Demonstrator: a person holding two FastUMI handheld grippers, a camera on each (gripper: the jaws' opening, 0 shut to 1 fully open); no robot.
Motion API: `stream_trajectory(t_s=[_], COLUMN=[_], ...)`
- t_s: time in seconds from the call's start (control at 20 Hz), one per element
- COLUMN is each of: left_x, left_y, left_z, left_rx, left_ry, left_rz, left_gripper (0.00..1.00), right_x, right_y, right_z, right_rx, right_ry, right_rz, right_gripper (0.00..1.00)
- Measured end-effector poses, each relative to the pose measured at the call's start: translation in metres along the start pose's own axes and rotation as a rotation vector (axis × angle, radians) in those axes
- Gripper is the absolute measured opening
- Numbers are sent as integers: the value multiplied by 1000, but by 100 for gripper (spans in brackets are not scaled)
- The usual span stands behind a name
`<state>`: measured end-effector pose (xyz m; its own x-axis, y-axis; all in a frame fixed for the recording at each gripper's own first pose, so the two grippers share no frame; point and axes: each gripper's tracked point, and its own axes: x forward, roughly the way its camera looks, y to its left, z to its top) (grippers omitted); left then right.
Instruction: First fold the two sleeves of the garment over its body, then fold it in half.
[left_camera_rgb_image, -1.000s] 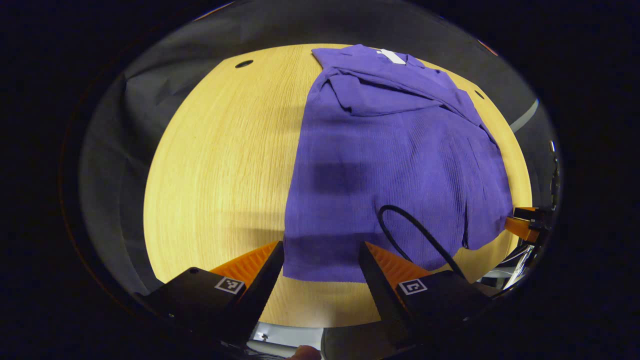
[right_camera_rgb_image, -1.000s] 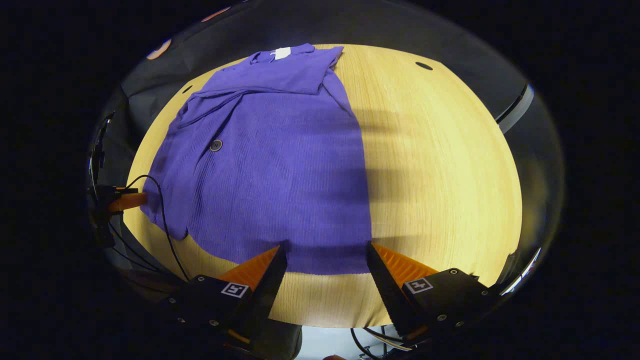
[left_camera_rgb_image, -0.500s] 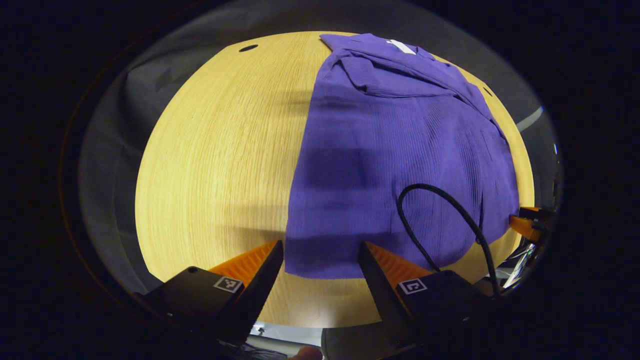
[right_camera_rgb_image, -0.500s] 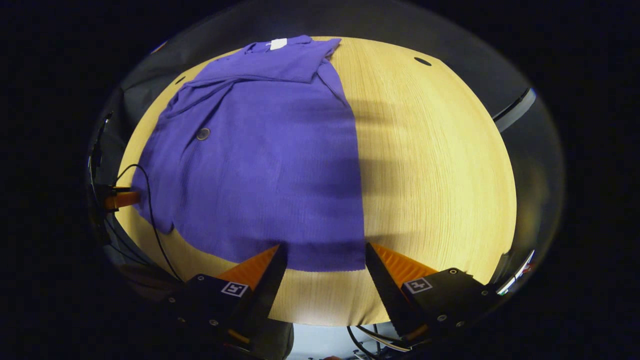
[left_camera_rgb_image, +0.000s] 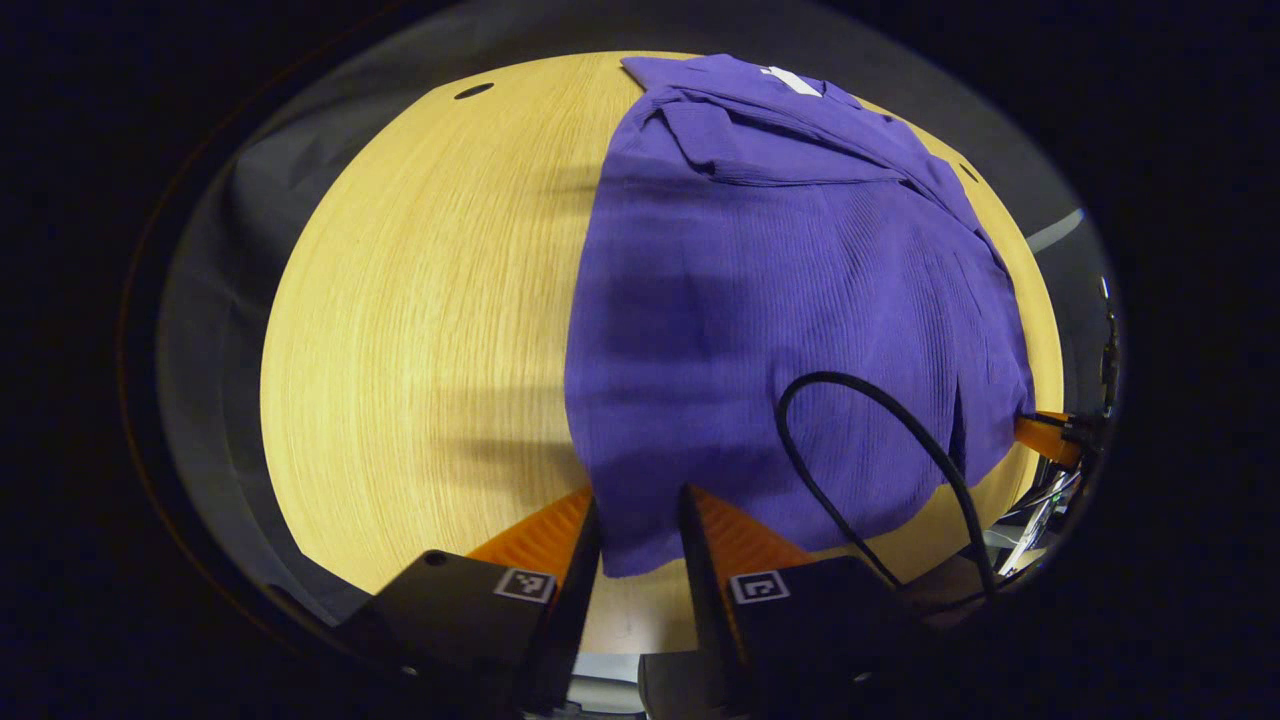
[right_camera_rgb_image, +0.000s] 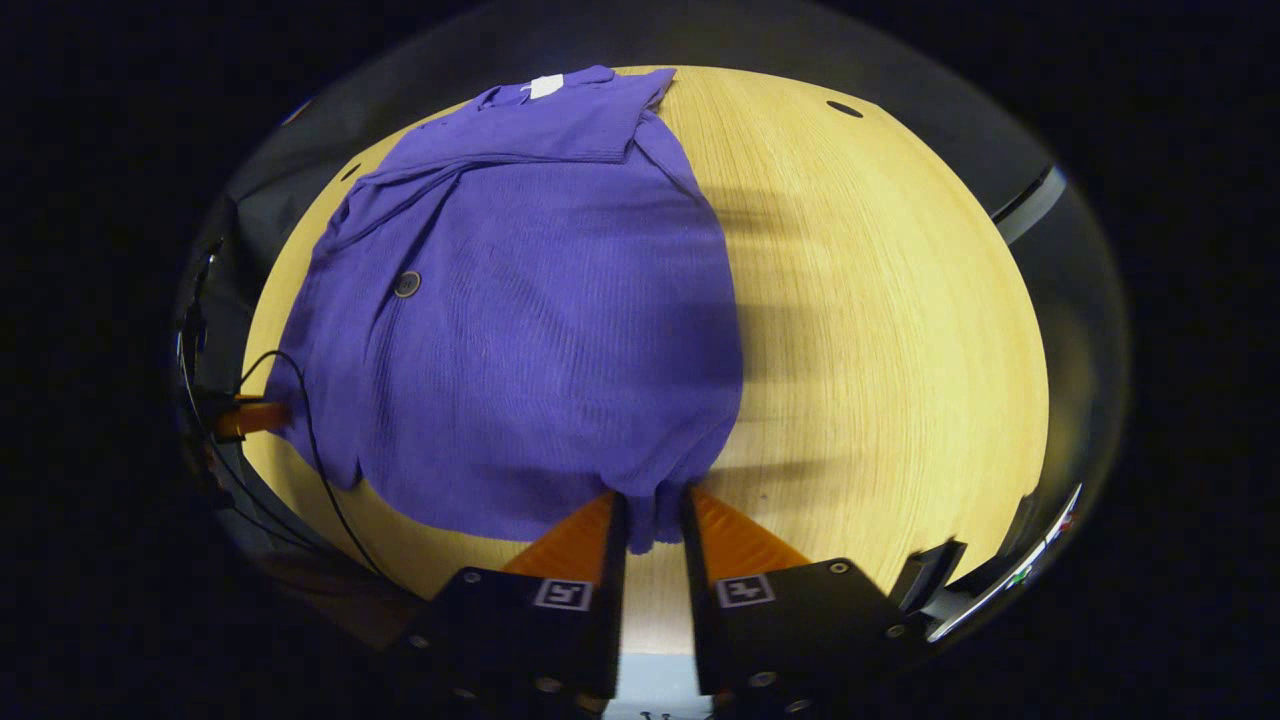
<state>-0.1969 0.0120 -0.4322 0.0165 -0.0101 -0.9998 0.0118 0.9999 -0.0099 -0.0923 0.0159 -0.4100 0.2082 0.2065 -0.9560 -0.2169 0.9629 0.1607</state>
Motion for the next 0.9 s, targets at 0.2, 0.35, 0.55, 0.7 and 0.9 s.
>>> stream_trajectory(t_s=[0.2,0.35,0.55,0.7,0.9], left_x=[0,-20,-60,-78,-98], left_y=[-8,-13,-27,-36,-42], left_z=[-1,15,46,69,95], left_rx=[-52,-94,-99,-54,-43], left_ry=[62,42,-44,-93,-142], left_rz=[-48,-105,-188,-198,-222], left_gripper=[10,5,5,5,5], right_x=[-1,-13,-39,-60,-87], right_y=[6,21,24,32,41], right_z=[2,15,46,74,111], right_rx=[61,159,191,208,169], right_ry=[16,-11,-77,-135,-222], right_rz=[35,136,189,240,281], right_gripper=[10,5,5,5,5])
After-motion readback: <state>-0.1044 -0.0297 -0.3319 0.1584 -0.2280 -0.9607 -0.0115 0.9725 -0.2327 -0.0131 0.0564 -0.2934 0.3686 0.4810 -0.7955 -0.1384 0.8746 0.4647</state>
